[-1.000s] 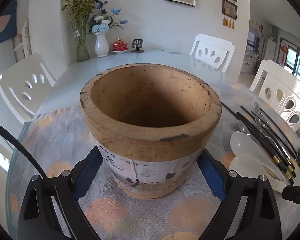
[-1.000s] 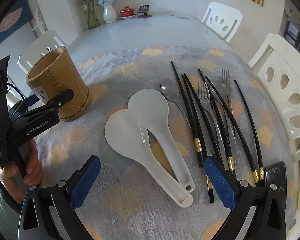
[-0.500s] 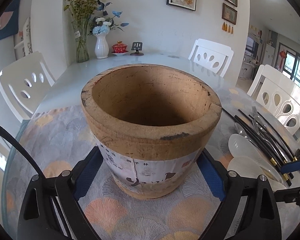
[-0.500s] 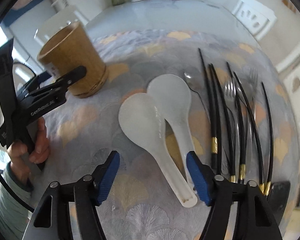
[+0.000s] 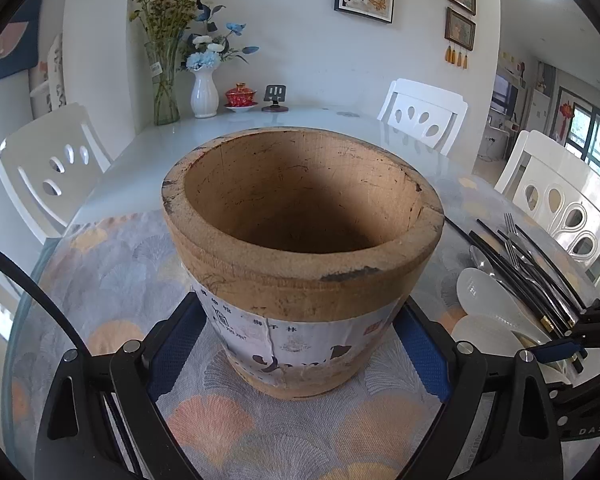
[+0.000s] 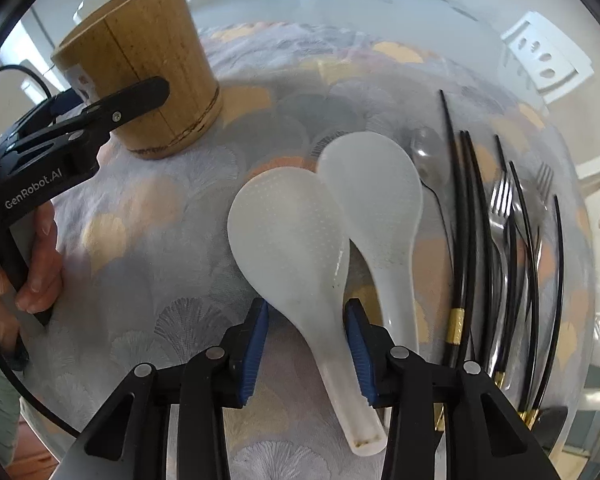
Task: Organize utensils
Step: 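Close the right gripper on the handle of a white ceramic spoon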
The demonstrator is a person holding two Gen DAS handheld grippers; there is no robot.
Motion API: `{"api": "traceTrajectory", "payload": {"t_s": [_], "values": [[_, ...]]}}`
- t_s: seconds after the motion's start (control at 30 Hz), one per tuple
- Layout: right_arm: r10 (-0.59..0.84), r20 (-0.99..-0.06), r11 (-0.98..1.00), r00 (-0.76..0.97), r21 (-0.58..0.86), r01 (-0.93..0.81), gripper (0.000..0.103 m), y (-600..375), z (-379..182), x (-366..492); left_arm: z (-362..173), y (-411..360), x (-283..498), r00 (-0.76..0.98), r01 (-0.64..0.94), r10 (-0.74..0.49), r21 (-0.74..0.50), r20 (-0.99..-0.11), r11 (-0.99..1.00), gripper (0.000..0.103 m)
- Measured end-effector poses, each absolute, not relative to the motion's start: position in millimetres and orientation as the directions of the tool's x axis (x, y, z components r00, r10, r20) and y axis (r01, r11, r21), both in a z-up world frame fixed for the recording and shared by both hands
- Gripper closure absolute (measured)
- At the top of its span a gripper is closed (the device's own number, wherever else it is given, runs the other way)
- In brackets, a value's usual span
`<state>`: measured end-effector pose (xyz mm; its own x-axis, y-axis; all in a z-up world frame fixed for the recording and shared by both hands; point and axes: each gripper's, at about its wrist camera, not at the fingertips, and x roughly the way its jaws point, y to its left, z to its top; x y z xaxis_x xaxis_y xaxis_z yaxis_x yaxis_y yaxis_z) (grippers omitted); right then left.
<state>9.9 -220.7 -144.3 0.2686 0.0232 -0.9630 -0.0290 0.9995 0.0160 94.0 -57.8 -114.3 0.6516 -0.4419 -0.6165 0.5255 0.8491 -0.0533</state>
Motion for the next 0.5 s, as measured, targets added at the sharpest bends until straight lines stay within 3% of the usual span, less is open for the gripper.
{"api": "traceTrajectory", "payload": {"t_s": [0.17,0.23,0.33,0.43,0.5], "values": [[0.026,-0.972,0.998,0.234,0.013,-0.058,0.061,-214.7,-147.7,26.8,-114.3,-57.2,94.3,0.653,0.526,-0.440,-0.049,-0.617,0.849,0.010],[0.049,-0.976,0.998,0.211,0.041,-0.042,0.047,-217.0,-149.1,33.6,-114.3,-56.8,94.5,0.651,0.526,-0.442,-0.054,-0.617,0.849,0.010],[0.077,-0.982,0.997,0.175,0.076,-0.012,0.036,-219.5,-153.5,45.0,-114.4,-57.2,94.5,0.651,0.525,-0.443,-0.056,-0.617,0.849,0.010],[0.035,-0.986,0.999,0.163,0.032,-0.021,0.037,-212.3,-155.3,52.8,-114.3,-56.9,94.7,0.651,0.526,-0.443,-0.055,-0.617,0.849,0.010],[0.025,-0.984,0.999,0.178,0.018,-0.041,0.047,-206.1,-153.3,57.4,-114.3,-57.0,94.7,0.650,0.525,-0.444,-0.057,-0.617,0.849,0.010]]}}
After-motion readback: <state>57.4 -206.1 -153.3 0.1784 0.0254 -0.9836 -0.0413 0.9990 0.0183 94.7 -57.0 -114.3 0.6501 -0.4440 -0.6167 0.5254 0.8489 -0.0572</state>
